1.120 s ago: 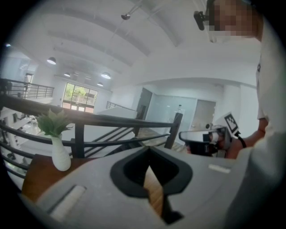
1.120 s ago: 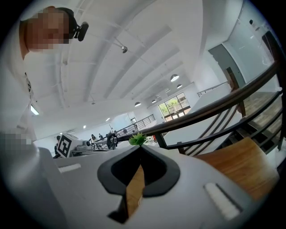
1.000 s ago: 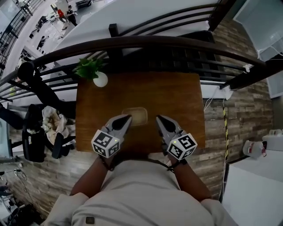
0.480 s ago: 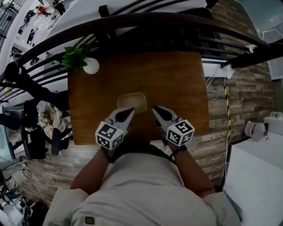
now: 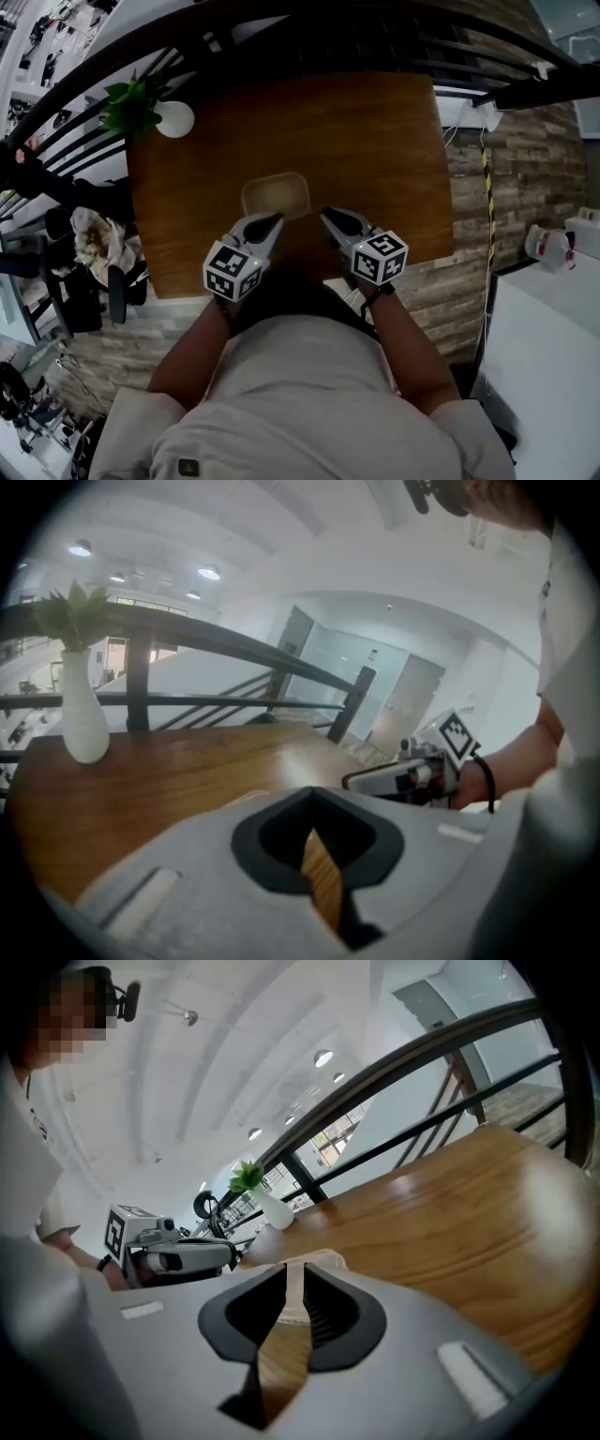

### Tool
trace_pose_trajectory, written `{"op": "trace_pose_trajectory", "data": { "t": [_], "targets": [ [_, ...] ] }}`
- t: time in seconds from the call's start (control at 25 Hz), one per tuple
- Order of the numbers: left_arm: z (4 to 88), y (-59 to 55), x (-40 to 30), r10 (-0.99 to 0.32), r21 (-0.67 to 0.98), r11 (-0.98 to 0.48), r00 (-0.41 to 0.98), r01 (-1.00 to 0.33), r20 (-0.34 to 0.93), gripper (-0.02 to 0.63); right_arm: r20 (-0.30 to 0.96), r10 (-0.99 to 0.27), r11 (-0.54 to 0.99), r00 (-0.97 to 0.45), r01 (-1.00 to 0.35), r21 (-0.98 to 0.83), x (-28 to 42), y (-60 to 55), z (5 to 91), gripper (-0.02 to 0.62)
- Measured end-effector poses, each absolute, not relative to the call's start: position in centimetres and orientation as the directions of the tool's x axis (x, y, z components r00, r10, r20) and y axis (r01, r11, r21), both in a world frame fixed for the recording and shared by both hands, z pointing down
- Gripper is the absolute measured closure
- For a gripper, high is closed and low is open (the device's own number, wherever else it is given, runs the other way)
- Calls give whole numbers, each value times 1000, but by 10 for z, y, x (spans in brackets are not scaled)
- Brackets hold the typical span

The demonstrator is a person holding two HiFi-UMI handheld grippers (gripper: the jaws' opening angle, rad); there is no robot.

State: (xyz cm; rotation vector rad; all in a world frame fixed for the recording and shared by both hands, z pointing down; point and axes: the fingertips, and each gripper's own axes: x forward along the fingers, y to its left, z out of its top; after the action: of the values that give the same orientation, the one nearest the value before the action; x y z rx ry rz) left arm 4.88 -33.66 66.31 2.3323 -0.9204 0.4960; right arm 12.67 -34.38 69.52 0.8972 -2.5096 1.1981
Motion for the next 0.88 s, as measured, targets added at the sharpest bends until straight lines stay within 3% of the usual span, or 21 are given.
{"op": "trace_pose_trajectory", "data": {
  "t": [0.44,0.88],
  "targets": [
    [714,-336,48,-417,411,-600,707,-686,571,603,489,-347,394,-800,-597,-699,111,-336,776,532],
    [737,-337,49,-372,437,-599,717,-671,590,603,465,-321,287,-825,-553,-782,106,-342,812,532]
  ]
}}
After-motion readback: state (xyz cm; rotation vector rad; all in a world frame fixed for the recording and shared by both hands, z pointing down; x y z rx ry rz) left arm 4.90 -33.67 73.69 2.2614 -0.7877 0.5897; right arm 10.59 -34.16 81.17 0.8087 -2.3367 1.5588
